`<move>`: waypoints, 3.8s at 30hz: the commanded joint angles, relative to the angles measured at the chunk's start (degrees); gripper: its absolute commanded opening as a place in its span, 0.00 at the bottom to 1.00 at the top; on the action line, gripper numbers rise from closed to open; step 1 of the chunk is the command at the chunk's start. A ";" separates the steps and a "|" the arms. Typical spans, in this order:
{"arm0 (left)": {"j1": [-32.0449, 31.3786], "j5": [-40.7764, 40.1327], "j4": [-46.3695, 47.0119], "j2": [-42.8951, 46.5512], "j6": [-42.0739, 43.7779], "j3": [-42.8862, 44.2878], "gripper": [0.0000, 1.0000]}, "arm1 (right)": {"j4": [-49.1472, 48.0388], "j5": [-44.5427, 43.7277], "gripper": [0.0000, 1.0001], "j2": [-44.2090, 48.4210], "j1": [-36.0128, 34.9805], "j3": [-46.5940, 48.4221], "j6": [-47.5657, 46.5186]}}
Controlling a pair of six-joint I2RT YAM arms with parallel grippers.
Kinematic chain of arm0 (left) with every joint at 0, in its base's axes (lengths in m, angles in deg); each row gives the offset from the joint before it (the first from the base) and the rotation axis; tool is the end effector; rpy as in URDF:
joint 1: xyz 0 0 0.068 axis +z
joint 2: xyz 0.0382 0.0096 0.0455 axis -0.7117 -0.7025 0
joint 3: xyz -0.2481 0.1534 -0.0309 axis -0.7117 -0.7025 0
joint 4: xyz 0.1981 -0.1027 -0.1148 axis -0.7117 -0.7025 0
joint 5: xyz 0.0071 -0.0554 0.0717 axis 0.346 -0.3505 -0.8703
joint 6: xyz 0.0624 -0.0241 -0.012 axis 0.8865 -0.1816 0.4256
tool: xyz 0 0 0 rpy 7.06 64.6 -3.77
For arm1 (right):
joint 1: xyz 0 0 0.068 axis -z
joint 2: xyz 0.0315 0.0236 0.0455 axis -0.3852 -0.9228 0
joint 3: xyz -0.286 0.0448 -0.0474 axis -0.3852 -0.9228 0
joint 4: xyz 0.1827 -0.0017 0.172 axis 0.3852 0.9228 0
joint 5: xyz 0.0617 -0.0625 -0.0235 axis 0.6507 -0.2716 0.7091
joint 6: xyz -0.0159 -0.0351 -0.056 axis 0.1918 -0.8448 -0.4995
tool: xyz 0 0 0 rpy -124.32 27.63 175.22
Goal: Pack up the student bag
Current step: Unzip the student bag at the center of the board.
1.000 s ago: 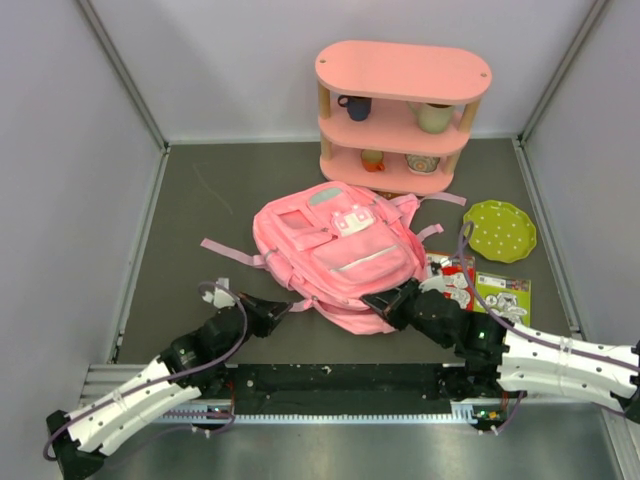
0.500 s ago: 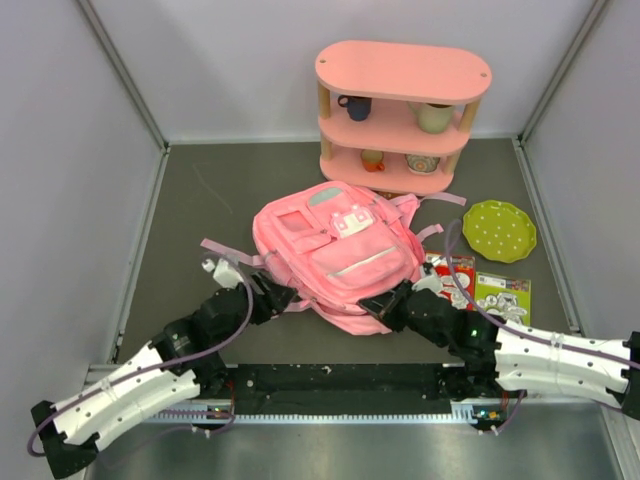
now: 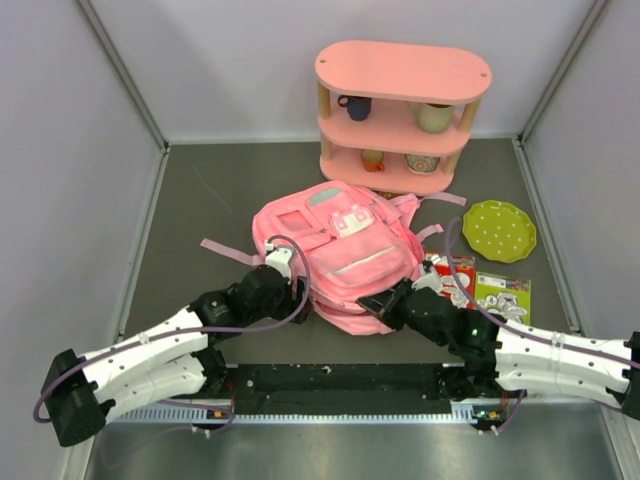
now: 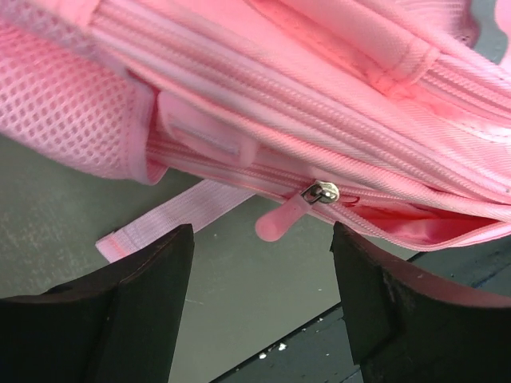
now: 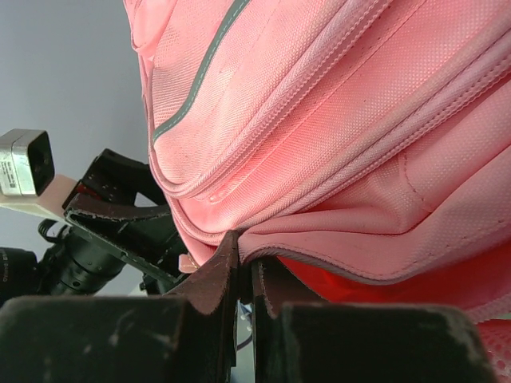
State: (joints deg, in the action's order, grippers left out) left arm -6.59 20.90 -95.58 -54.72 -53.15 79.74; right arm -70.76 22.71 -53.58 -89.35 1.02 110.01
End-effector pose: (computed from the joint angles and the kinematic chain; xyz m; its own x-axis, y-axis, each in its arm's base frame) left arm 0.1108 -0.1271 0.2289 -0.7274 0.0364 -0.6852 0.3568 0.8730 -0.3324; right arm 0.0845 0.1440 0.2259 -0.7242 0.6571 -0.2090 0.1451 0.4416 0.8854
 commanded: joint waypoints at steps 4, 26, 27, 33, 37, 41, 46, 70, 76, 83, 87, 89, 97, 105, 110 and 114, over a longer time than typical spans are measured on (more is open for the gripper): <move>1.69 7.91 9.03 -2.46 8.33 -0.22 0.73 | -4.71 -1.64 0.00 1.12 0.43 3.14 -1.13; 13.91 35.68 18.26 -12.13 10.71 -1.63 0.44 | -4.71 -1.82 0.00 1.64 0.43 2.88 -0.87; 14.00 36.73 18.61 -13.00 10.79 -1.72 0.43 | -4.79 -1.99 0.00 1.65 0.43 2.79 -0.87; 14.00 36.66 18.79 -12.93 10.18 -2.86 0.29 | -4.80 -2.00 0.00 1.73 0.43 2.61 -0.60; 13.91 35.87 18.87 -12.22 10.09 -3.30 0.17 | -4.71 -2.17 0.00 2.00 0.43 2.35 -0.25; 13.91 35.17 18.00 -12.57 10.27 -3.04 0.00 | -4.71 -2.26 0.00 2.09 0.43 2.26 -0.16; 14.00 31.92 16.24 -10.64 9.74 -3.12 0.00 | -4.71 -2.35 0.00 2.35 0.60 2.09 -0.16; 13.82 8.97 -2.22 1.98 3.42 3.64 0.68 | -3.83 -1.74 0.00 -0.10 0.60 7.25 -5.77; 13.82 7.41 -10.65 13.34 1.22 10.40 0.89 | -1.90 4.75 0.00 -9.59 0.60 19.98 -19.66; 13.82 -7.98 -22.00 17.31 0.07 21.31 0.93 | -0.23 15.05 0.20 -26.38 0.25 33.20 -28.99; 13.73 -5.90 -22.61 17.75 1.48 21.40 0.94 | 9.75 7.71 0.72 -23.06 0.08 34.17 -33.02; 13.82 -4.48 -22.61 17.49 1.74 20.52 0.94 | 12.68 3.82 0.82 -19.38 0.16 33.20 -35.13; 13.82 1.67 -18.05 13.10 3.94 19.46 0.93 | 32.16 -14.99 0.86 2.31 3.13 25.39 -31.73; 1.62 2.30 -6.80 -0.60 3.50 22.54 0.98 | 48.02 -6.66 0.89 15.00 26.24 17.21 -26.09; -5.95 6.67 4.17 -15.08 -0.18 27.28 0.98 | 49.61 -1.05 0.93 13.88 40.55 14.04 -30.39; -6.83 11.51 12.54 -24.42 -1.95 31.58 0.98 | 47.16 2.84 0.94 9.13 46.82 13.51 -34.87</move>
State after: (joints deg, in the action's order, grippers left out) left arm -12.61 27.17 -95.51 -72.80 -52.45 105.50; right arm -22.90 19.98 -40.22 -47.52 14.83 79.94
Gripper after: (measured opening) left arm 0.983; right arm 0.934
